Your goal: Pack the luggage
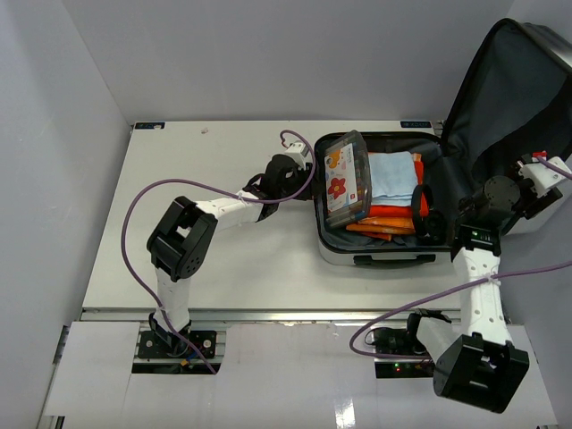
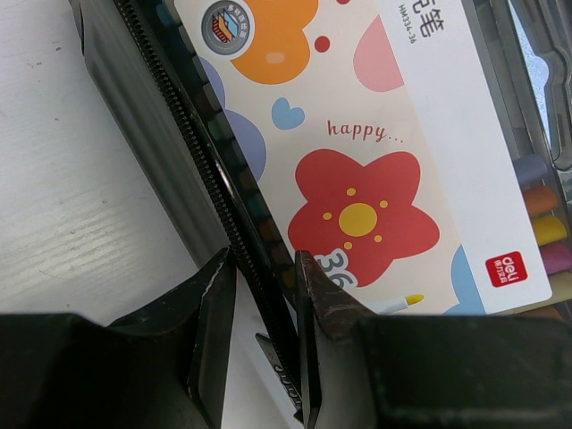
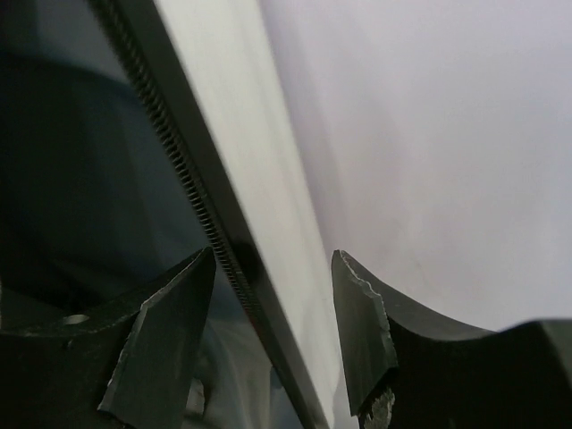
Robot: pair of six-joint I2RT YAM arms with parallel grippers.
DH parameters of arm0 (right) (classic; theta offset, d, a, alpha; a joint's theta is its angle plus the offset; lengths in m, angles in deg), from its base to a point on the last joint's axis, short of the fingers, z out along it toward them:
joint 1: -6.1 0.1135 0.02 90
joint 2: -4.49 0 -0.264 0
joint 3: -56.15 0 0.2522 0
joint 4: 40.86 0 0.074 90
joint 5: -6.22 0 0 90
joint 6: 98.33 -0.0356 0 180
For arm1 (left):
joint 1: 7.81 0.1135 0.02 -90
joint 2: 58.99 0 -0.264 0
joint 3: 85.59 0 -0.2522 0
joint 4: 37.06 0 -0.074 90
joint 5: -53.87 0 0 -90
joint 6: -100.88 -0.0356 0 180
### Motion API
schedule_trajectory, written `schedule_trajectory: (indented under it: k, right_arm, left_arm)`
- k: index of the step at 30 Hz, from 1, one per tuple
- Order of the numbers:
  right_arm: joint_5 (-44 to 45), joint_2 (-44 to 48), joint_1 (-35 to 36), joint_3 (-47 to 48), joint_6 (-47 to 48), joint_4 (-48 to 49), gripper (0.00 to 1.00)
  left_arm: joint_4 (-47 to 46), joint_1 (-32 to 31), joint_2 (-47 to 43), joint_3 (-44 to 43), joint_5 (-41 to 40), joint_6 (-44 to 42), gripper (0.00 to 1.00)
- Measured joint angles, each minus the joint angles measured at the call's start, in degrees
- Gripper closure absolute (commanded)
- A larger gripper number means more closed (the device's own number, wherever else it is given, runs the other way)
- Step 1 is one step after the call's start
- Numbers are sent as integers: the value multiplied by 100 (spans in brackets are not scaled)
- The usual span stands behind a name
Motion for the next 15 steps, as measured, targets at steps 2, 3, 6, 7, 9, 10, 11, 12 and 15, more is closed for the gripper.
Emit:
schedule_trajectory:
  k: [2,3,6,7,9,10,11,12,15]
  right_arm:
    - [-93,-182,-8,-5,6,115,43]
    - [-96,-223,-9,-5,22,164,46]
    - [-108,-258,-34,-5,43,307,64]
    - [-115,-258,-48,-5,50,357,69]
    - [-126,-258,-58,-5,91,431,80]
    - [-149,-255,-65,-5,131,462,85]
    - [-177,-241,-80,-13,184,478,90]
    - [-209,-215,-103,-29,248,477,92]
    - [-481,-53,-162,-194,282,469,92]
  left_arm:
    - [0,0,0,0,0,2,100]
    - [0,0,0,0,-1,2,100]
    - [0,0,0,0,-2,0,100]
    - [0,0,0,0,-2,1,100]
    - [0,0,0,0,-4,2,100]
    - [-4,0,0,1,-6,2,100]
    - [-24,0,-3,15,-8,5,100]
    - [-60,0,-8,41,-11,11,100]
    - [-202,2,-36,146,-31,44,100]
